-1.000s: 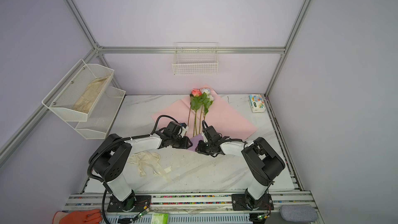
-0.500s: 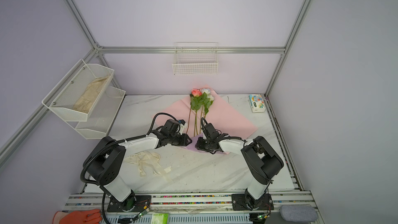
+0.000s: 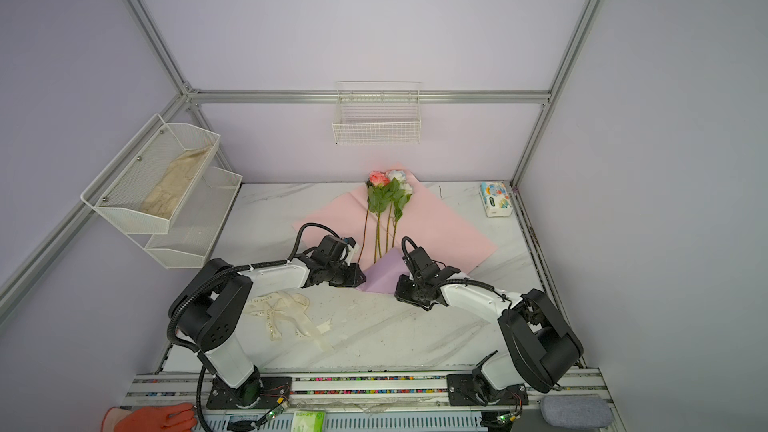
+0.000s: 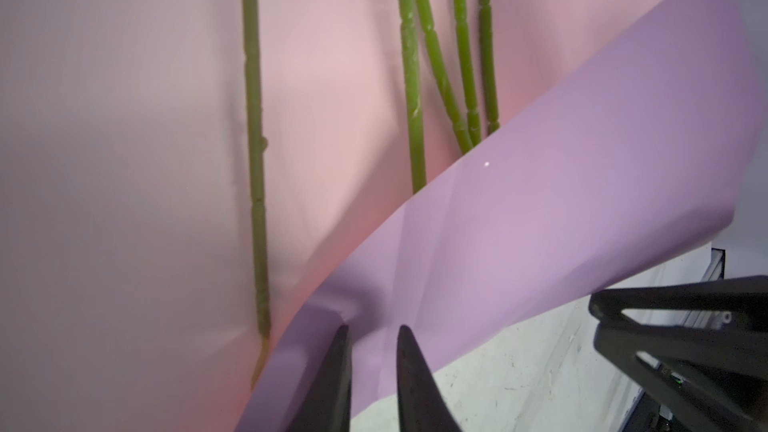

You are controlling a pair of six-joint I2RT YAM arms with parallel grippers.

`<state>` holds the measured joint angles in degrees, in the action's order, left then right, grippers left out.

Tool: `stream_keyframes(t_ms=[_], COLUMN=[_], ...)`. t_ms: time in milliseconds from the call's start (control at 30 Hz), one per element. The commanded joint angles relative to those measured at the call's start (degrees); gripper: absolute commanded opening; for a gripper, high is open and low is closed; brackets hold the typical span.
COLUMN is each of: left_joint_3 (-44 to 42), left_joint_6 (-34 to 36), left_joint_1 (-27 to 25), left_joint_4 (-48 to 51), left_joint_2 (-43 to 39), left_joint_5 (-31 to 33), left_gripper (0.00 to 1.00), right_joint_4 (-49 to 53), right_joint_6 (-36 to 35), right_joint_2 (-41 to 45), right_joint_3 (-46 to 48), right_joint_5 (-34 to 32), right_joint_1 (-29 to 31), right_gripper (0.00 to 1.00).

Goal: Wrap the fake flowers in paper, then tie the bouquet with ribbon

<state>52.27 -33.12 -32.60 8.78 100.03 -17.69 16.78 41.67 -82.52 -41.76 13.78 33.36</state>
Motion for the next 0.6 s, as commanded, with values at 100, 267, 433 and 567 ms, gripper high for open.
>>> stream_keyframes(t_ms=[100,267,433,567], left_joint_3=[-4.1,-6.5,-11.2,-14.3], left_joint_6=[-2.0,-3.4,-6.2,-7.4], left_joint_1=[0.5,0.5,0.5,0.5], left_joint_4=[-1.5,-2.3,-3.7,-4.7], left_joint_2=[-2.6,-4.1,-7.3,-12.5], left_joint_5=[1.2,2.4,6.1,8.0], left_gripper=[0.19,0.19,0.19,0.24], right_joint_4=[3.4,3.0,4.4,3.4], right_joint_6=[-4.5,-7.3,-7.4,-10.2], right_joint_2=[-2.4,-5.8,-8.9,-7.2], right_joint_3=[-0.9,-2.6,-4.2,-4.8], right_joint_5=[-1.6,-2.1,-4.4,-2.3], right_joint_1=[-6.7,-9.2,-10.4,-10.5], right_gripper=[0.32,0.32,0.32,0.32])
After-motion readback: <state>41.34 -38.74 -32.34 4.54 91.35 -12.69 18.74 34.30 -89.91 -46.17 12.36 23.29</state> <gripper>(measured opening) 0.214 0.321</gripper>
